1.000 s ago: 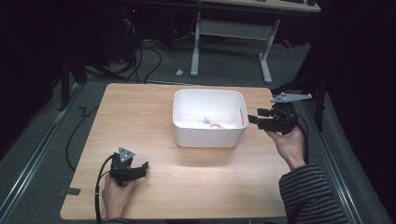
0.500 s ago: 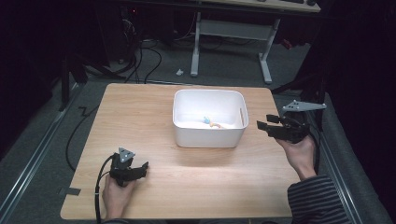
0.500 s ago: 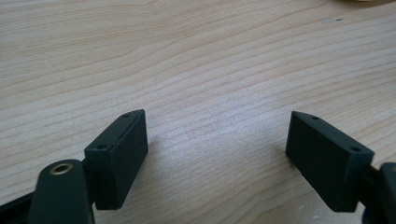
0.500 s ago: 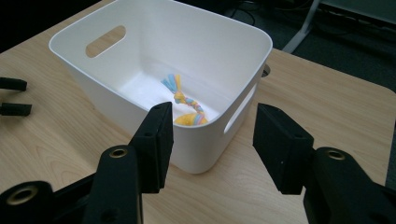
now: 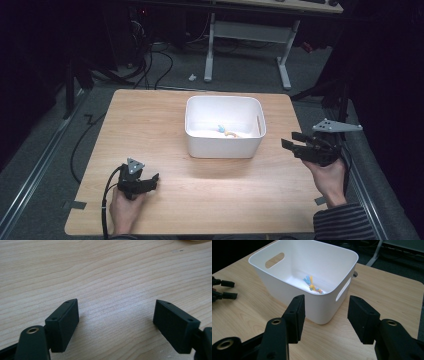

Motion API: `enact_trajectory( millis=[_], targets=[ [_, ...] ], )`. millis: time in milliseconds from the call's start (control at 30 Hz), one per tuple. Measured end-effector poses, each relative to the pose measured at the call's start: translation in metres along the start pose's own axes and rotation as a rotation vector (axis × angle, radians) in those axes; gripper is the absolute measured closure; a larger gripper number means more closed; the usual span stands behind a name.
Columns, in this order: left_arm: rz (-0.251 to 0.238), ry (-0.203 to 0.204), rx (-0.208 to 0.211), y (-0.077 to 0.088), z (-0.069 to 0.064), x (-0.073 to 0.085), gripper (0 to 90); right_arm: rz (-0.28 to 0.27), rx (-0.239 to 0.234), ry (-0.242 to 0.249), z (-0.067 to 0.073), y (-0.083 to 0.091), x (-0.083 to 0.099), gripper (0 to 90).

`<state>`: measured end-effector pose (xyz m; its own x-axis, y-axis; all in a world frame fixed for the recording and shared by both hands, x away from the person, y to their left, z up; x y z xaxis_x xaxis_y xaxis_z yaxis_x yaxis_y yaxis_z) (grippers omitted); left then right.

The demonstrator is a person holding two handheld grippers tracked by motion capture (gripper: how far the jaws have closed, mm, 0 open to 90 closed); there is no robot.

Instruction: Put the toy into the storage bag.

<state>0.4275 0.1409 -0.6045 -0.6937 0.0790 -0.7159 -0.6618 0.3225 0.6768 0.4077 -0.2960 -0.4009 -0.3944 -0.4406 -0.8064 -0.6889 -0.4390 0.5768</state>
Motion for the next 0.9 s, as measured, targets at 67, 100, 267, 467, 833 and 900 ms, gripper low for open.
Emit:
enact_trajectory(
  millis=[67,100,267,467,833,900],
  targets=[
    [-0.001,0.0,-0.002,0.0,0.0,0.0,21.1,-0.001,-0.004,0.007,0.004,0.003,0.005,48.6],
    [-0.001,0.0,-0.001,0.0,0.0,0.0,21.1,0.004,0.0,0.014,0.004,0.003,0.007,48.5],
    [-0.002,-0.001,0.0,0.001,-0.001,0.001,21.1,-0.03,-0.005,0.011,0.008,0.01,0.009,48.7],
    [-0.001,-0.001,0.001,0.001,-0.001,0.001,21.1,-0.043,-0.02,-0.003,0.015,0.009,0.021,48.9],
    [-0.002,-0.001,0.002,0.001,-0.001,0.001,21.1,-0.064,-0.038,-0.002,0.028,0.006,0.031,49.0],
    [-0.001,-0.001,0.002,0.001,-0.001,0.001,21.1,-0.064,-0.037,0.004,0.031,0.004,0.035,49.1]
  ],
)
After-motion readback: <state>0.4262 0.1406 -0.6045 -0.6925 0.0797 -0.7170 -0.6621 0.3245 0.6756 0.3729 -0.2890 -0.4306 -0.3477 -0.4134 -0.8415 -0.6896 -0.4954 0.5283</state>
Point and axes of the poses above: each handheld gripper's, and its own axes: y roughly backward along the jaws, x roughly out of its underside, z roughly to its left, the point moved 10 cm from there along -y, roughly forward along the jaws, and after that the axes turned 12 degrees about y, right-handed, at the moved point
